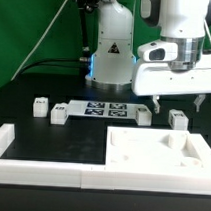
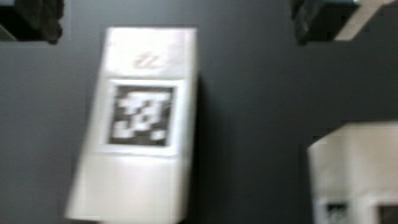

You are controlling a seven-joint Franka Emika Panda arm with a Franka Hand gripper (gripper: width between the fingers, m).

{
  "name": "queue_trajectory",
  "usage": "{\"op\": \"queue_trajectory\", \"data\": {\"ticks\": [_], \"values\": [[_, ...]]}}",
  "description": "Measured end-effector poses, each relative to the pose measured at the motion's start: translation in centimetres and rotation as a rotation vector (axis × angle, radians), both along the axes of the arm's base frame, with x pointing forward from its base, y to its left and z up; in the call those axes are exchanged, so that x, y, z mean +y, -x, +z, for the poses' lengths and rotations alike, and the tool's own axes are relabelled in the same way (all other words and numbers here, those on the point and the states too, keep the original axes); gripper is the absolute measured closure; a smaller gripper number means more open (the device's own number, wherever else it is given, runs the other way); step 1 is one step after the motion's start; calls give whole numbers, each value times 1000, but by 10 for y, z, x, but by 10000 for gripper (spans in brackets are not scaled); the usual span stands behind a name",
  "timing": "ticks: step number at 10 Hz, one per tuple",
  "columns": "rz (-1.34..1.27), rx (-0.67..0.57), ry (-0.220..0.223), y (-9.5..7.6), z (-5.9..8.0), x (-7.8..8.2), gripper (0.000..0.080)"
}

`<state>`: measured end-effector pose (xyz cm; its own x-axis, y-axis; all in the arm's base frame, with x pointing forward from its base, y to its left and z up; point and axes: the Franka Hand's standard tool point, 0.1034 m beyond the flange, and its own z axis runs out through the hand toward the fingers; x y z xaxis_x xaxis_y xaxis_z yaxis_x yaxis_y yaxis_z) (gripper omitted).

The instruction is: Assemble one leg

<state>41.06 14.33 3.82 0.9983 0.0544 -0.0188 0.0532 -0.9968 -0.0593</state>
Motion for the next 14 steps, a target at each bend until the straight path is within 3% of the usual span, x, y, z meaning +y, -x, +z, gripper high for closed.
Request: {"op": "queue_trajectory", "data": {"ticks": [3, 7, 14], "values": [[10, 29, 5, 2, 0, 3, 151], [57, 401, 75, 10, 0, -1, 151], [95, 1023, 154, 18, -10, -2, 151]]}}
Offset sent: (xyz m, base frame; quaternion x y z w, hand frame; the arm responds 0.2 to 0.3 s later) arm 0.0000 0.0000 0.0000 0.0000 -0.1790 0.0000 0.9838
